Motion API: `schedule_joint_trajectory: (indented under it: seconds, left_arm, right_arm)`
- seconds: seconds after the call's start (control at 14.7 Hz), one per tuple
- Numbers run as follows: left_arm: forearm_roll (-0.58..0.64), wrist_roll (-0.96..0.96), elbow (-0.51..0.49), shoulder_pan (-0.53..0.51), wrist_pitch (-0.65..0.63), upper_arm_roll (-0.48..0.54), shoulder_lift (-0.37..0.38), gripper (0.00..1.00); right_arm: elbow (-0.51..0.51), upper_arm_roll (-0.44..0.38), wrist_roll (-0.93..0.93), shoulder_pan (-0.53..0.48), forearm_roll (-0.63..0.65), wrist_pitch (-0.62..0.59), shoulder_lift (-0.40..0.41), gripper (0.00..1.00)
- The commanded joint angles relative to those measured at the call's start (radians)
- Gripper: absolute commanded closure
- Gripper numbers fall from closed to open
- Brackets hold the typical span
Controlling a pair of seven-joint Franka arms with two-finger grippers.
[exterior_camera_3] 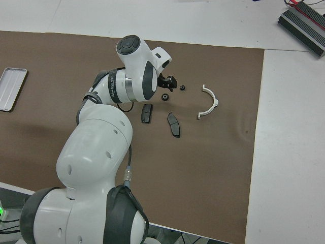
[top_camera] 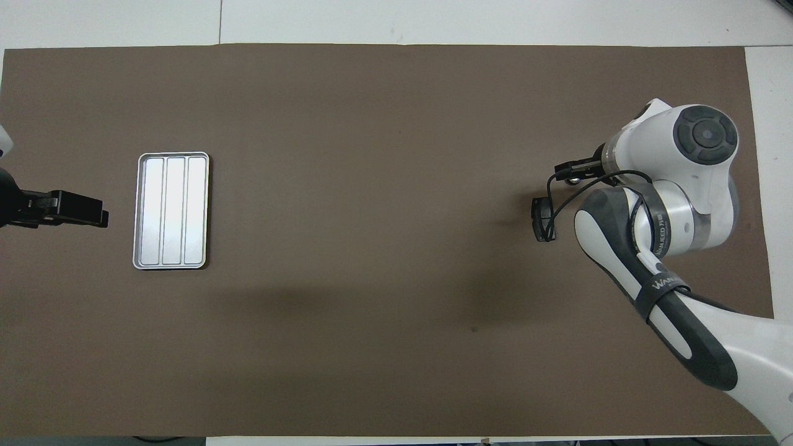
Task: Place bearing gear from tray to pile
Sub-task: 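Lower the bearing beside the first bearing and open the right gripper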
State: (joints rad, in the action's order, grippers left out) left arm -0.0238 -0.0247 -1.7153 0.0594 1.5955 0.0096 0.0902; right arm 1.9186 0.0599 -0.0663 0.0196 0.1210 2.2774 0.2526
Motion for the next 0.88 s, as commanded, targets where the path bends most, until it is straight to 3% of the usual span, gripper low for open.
schedule_joint_trajectory:
  seconds: [0.0, 0.41, 0.82]
  left_arm:
    - [0.013, 0.014, -0.020, -0.003, 0.020, -0.005, 0.014, 0.00]
    - [0.012, 0.014, -0.020, -0.006, 0.023, -0.003, 0.014, 0.00]
    - [0.012, 0.016, -0.020, -0.006, 0.023, -0.003, 0.014, 0.00]
  right_arm:
    - [-0.007, 0.006, 0.030, -0.004, -0.021, -0.051, -0.038, 0.00]
    - [-0.007, 0.011, 0.031, -0.007, -0.040, -0.143, -0.133, 0.00]
    - [-0.062, 0.012, 0.036, -0.004, -0.060, -0.321, -0.226, 0.00]
